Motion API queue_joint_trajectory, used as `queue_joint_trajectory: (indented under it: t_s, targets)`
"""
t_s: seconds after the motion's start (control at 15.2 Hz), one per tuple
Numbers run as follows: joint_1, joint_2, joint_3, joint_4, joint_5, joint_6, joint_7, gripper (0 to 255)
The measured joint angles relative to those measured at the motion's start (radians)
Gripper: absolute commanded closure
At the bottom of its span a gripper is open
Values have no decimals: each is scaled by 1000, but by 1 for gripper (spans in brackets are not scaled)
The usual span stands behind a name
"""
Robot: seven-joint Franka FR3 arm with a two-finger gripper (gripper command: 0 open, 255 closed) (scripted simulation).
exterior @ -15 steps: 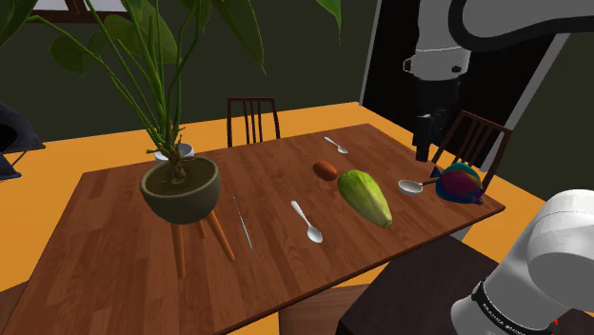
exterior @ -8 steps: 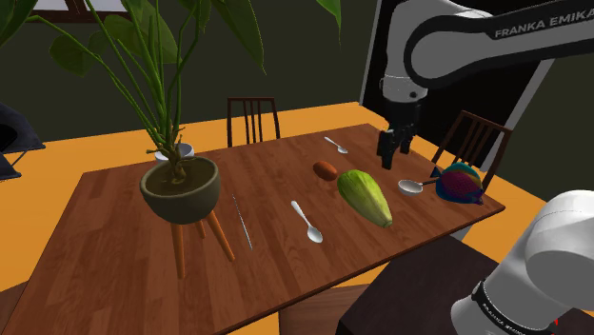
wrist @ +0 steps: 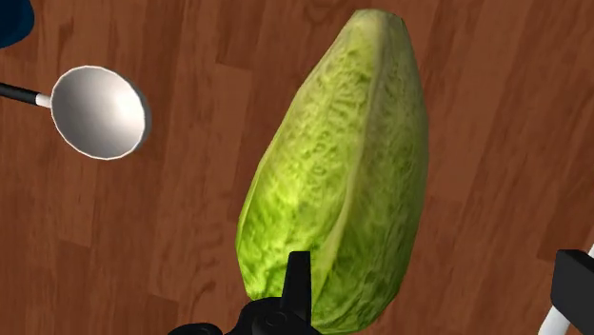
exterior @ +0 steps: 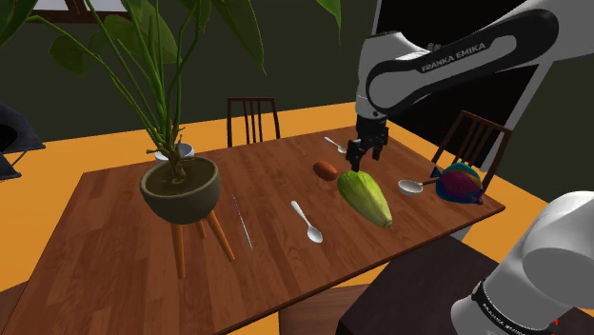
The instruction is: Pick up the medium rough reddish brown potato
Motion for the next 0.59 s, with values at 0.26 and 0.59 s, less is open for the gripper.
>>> queue_joint_trajectory:
  t_s: [0.26,0.59]
  targets:
    - [-17,140,1,58,-15,120,56,0]
    - [-38,322,-9,141,-42,265,120,0]
